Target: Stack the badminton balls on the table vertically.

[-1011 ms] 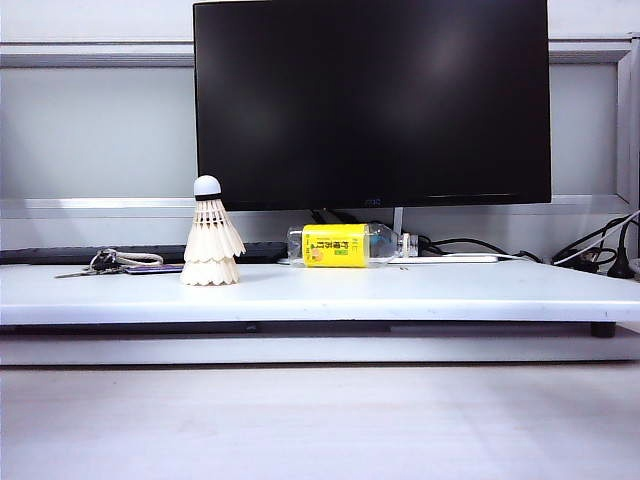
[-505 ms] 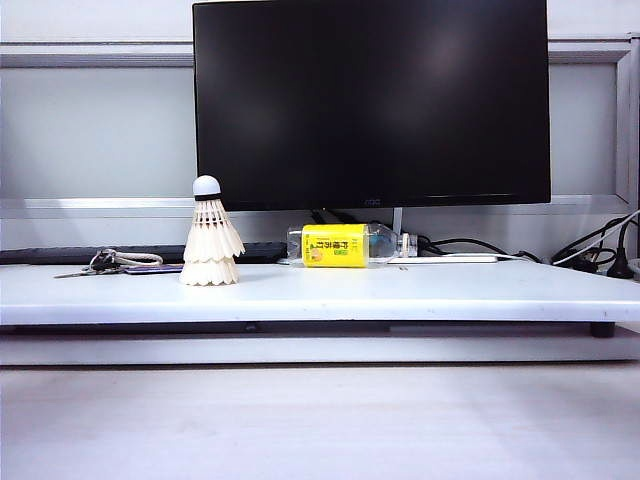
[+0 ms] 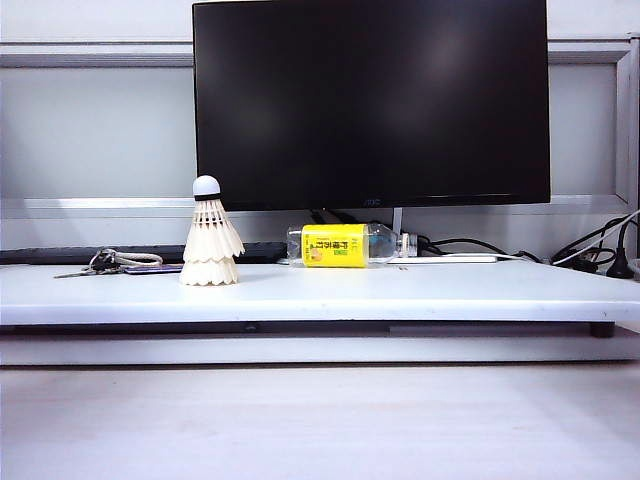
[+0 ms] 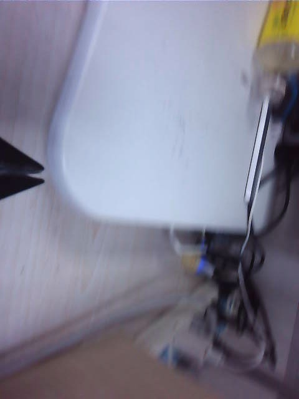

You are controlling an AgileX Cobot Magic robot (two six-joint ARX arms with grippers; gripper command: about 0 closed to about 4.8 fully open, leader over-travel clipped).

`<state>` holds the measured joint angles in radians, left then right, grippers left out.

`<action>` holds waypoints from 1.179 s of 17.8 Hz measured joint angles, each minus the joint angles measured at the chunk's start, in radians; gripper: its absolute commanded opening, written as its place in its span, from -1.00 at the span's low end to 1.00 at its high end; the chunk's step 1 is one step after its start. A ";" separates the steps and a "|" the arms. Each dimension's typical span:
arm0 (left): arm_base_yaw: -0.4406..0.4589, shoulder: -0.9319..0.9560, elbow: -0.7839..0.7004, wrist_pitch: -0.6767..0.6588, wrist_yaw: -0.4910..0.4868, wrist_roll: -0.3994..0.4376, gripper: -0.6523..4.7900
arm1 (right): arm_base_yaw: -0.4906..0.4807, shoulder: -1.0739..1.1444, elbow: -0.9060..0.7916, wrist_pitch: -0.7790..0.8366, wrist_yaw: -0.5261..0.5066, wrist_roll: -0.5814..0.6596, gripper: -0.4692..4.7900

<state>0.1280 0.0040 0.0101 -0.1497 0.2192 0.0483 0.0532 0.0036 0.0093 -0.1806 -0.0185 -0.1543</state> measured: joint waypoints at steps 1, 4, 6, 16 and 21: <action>0.000 0.000 0.000 0.000 0.000 -0.014 -0.67 | -0.027 0.000 0.000 0.000 0.000 0.000 -0.84; 0.000 0.000 0.000 0.000 0.000 -0.056 -0.67 | -0.070 0.000 0.000 0.000 0.000 0.000 -0.84; 0.000 0.000 0.000 0.000 0.000 -0.065 -0.67 | -0.107 0.000 0.000 0.000 0.000 0.000 -0.84; 0.000 0.000 0.000 0.000 0.000 -0.065 -0.67 | -0.128 0.000 0.000 0.000 0.000 0.072 -0.84; 0.000 0.000 0.000 0.000 0.000 -0.065 -0.67 | -0.128 0.000 0.000 0.000 0.000 0.072 -0.84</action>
<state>0.1280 0.0040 0.0101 -0.1497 0.2195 -0.0170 -0.0746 0.0036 0.0093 -0.1806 -0.0189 -0.0826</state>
